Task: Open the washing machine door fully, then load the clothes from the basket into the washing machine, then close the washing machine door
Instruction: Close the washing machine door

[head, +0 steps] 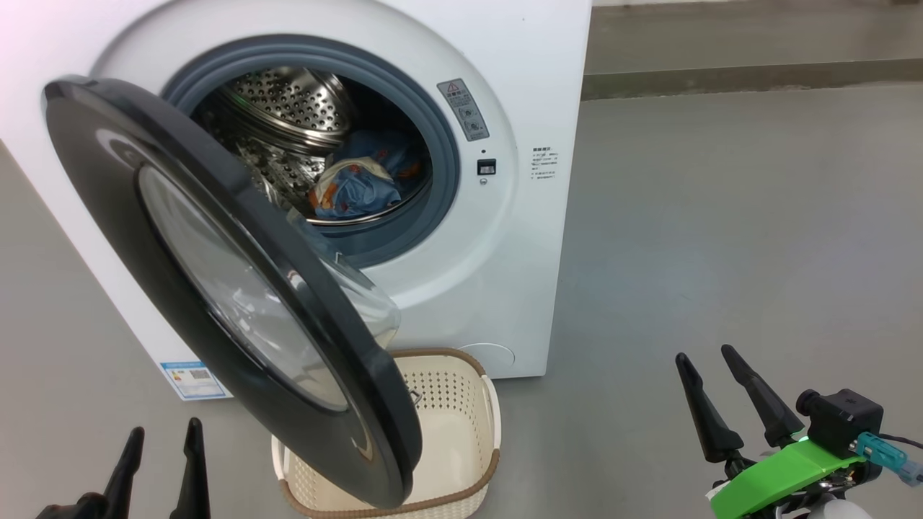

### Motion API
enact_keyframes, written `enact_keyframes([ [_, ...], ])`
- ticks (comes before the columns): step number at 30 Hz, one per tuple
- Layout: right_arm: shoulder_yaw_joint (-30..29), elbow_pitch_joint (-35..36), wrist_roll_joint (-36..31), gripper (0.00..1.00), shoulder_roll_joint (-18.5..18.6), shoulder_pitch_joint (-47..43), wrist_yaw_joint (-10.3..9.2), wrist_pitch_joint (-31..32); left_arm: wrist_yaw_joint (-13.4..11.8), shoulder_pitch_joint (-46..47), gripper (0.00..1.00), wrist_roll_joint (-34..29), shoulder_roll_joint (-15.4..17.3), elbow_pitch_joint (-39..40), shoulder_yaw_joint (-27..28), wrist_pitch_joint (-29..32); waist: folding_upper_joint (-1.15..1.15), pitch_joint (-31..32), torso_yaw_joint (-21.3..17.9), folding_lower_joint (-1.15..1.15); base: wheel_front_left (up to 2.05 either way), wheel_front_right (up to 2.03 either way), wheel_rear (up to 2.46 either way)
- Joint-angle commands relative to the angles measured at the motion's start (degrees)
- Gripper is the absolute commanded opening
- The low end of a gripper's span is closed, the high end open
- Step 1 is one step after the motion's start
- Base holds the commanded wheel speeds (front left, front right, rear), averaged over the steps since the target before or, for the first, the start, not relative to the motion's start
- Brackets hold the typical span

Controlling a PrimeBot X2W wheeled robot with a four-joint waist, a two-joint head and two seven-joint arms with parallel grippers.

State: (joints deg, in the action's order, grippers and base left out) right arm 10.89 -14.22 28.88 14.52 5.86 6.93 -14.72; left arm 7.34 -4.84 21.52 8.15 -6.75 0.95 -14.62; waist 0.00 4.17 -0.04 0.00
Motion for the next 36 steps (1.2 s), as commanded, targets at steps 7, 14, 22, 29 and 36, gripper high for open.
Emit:
enact_keyframes([
  [7, 1.44, 1.38, 0.03, 0.0, 0.79, 0.22, 0.56, -0.28, 0.14, 1.55, 1.0, -0.09, 0.99, 1.58, 1.08, -0.38, 0.0, 0.12, 1.99, 0.0, 0.0, 0.0, 0.0],
  [14, 2.6, 4.93, -0.6, 0.0, -0.41, 1.64, 0.56, -0.28, 0.14, 1.33, 1.0, 0.24, 0.95, 1.28, 1.03, -0.38, 0.0, 0.24, 5.29, 0.0, 0.0, 0.0, 0.0],
  [22, 5.97, 12.77, -0.95, 0.0, -2.9, 5.27, 0.56, -0.28, 0.14, 1.57, 1.0, 0.38, 1.13, 0.72, -0.1, -0.38, 0.0, 0.55, 8.92, 0.0, 0.0, 0.0, 0.0],
  [29, 11.58, 19.81, -0.4, 0.0, -4.88, 8.08, 0.56, -0.28, 0.14, 1.76, 1.0, 0.72, 1.37, -0.12, -0.99, -0.38, 0.0, 1.14, 12.93, 0.0, 0.0, 0.0, 0.0],
  [36, 20.61, 20.4, 0.68, 0.0, -5.43, 9.69, 0.56, -0.28, 0.14, 2.07, 1.0, 0.78, 1.39, -0.22, -1.26, -0.38, 0.0, 1.49, 15.5, 0.0, 0.0, 0.0, 0.0],
])
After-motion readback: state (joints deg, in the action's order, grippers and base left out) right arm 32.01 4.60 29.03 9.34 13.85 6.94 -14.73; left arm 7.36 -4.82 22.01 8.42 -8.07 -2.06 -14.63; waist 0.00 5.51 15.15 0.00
